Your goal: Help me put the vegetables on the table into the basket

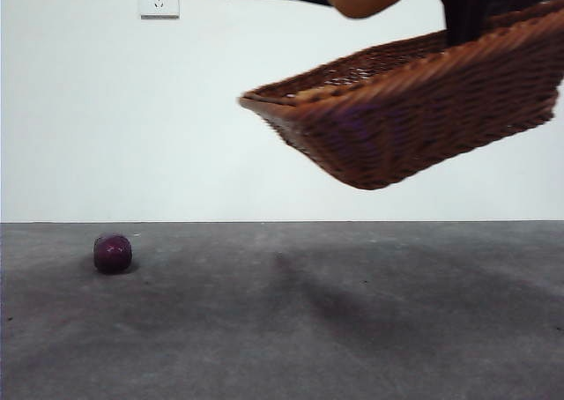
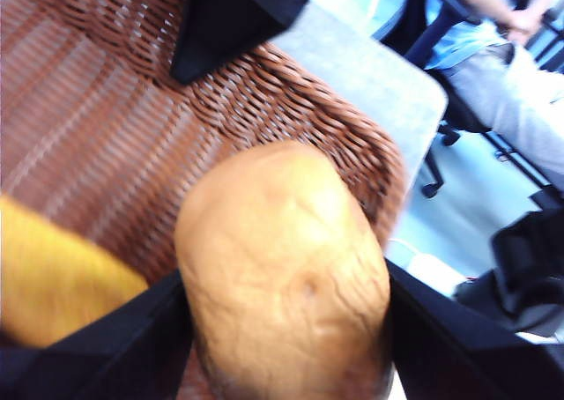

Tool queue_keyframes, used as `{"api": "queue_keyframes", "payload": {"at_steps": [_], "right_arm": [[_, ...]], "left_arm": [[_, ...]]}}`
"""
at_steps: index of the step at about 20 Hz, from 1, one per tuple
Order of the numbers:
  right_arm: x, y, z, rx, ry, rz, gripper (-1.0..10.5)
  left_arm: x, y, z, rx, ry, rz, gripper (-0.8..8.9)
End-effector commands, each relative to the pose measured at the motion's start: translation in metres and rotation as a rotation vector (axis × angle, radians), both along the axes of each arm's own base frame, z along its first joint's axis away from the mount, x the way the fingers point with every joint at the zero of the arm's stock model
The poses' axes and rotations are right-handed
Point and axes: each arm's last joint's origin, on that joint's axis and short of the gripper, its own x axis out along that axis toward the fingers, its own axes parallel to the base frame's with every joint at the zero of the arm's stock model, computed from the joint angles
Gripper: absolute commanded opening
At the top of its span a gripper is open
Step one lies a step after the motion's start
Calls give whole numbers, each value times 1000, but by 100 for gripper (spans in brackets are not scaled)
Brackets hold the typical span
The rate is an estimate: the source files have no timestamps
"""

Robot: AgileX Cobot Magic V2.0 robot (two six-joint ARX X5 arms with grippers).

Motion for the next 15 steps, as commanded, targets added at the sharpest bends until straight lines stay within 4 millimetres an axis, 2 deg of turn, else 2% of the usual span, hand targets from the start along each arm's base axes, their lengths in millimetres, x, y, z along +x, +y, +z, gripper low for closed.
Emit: {"api": "queue_keyframes", "payload": {"at_steps": [1,3,5,7,8,12,14,15], "right_arm": [[-4,11,3,30,-17,10,-10],[-6,17,3,35,-21,26,-10],[-9,22,3,38,-19,36,-10],[-10,24,3,40,-17,40,-10],[-11,25,3,41,-16,43,-10],[-11,25,3,40,-7,37,-10],[-11,24,3,31,-15,31,-10],[-10,23,3,12,-23,23,-10]], "left_arm": [[1,-2,-8,29,25,5,1],[1,-2,-10,34,55,23,24],[2,-2,-11,38,54,38,219],[2,-2,-11,43,55,41,474],[2,-2,-11,46,52,38,524],[2,-2,-10,47,41,33,542],[4,-1,4,39,28,40,541],[6,3,17,67,11,62,539]]}}
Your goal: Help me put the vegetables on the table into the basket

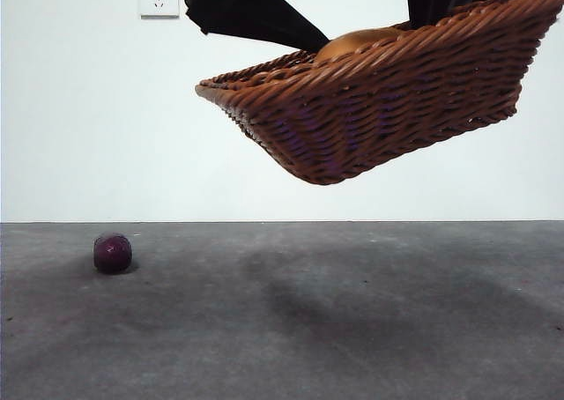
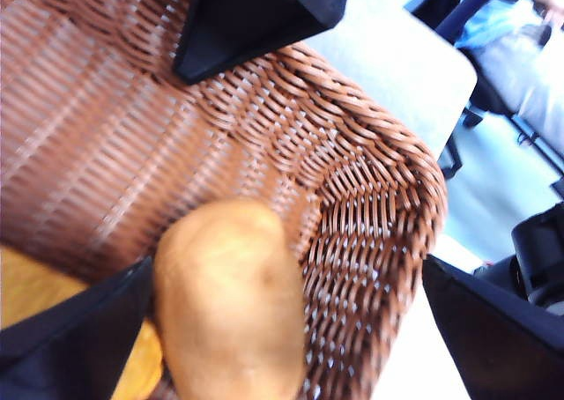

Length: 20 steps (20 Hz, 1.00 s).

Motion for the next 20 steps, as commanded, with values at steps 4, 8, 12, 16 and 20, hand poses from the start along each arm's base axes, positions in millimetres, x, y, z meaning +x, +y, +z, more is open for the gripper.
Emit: {"api": "queue_keyframes", "payload": {"at_steps": [4,8,12,16,20], "right_arm": [[7,-13,1,-31,-25,-69,-10],[17,-35,1,-44,-30,-123,-10],[22,-49,1,-49,-32,-158,-10],[22,-49,1,-54,-28,-151,-10],[21,-49,0,-51,-25,-150,-10]], "left_arm": [[4,29,67,325,-224,338,539],[29,71,60,600,-174,585,539],[79,104,35,616,53,667,538],[137,125,-4,549,219,688,538],[180,140,-52,578,322,737,538]]}}
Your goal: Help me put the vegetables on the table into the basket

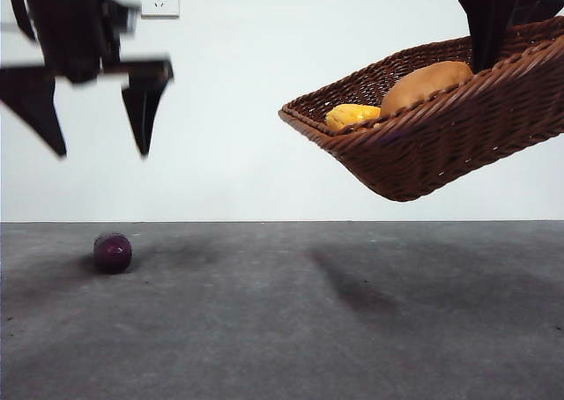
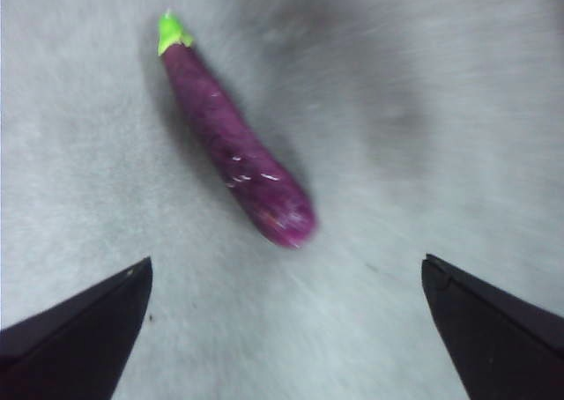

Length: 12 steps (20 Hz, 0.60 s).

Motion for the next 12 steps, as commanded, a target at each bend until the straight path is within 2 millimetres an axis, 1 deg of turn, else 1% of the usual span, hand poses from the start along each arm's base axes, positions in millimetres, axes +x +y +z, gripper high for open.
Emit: {"api": "queue_keyframes", "payload": {"at_steps": [1,5,10,12], "right_arm": [[-1,1,1,5,2,13,-10],[-2,1,0,1,13,12,-10],[-2,1,0,2,13,13,-10],[-2,1,0,2,17,11,-10]], "left_arm": [[20,8,-28,10,48,28,538],[43,15,-61,-8,68,54,538],[59,17,-94,-37,115,52,538],[62,17,-102,-36,118,57,538]]}}
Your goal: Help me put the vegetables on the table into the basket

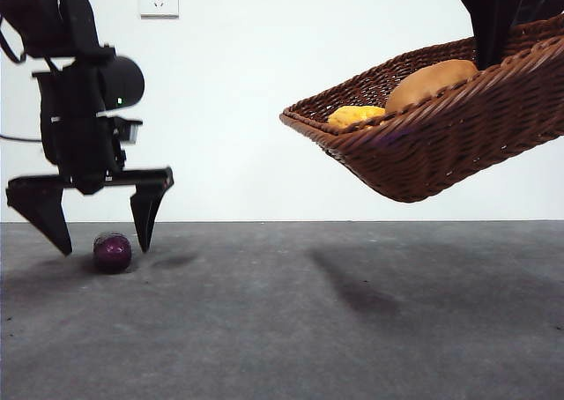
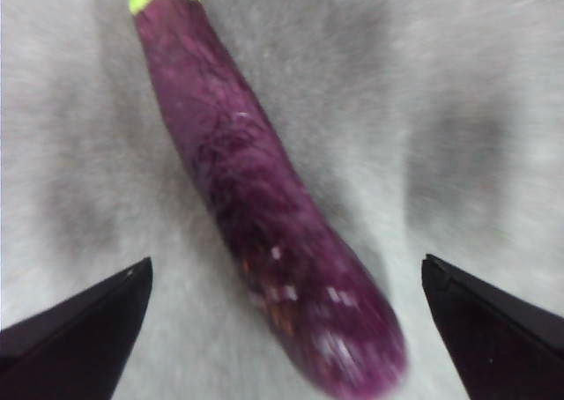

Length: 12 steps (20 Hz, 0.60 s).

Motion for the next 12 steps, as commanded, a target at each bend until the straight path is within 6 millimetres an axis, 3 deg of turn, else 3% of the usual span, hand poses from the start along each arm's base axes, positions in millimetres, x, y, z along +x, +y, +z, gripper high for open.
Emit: {"api": "queue_keyframes", "payload": {"at_steps": [1,4,8,12], "right_arm": [[0,1,1,8,-5,8,-10],[0,1,1,8,-4,7,-10],[0,1,1,8,-3,5,-10],[-1,1,0,6,5,5,-10]], "left_arm": [[3,1,-9,0,2,-3,535],[4,1,-9,-4,-9,0,523],[4,3,-12,-8,10,-19,192],[4,4,-12,0,11,-36,-12]]}}
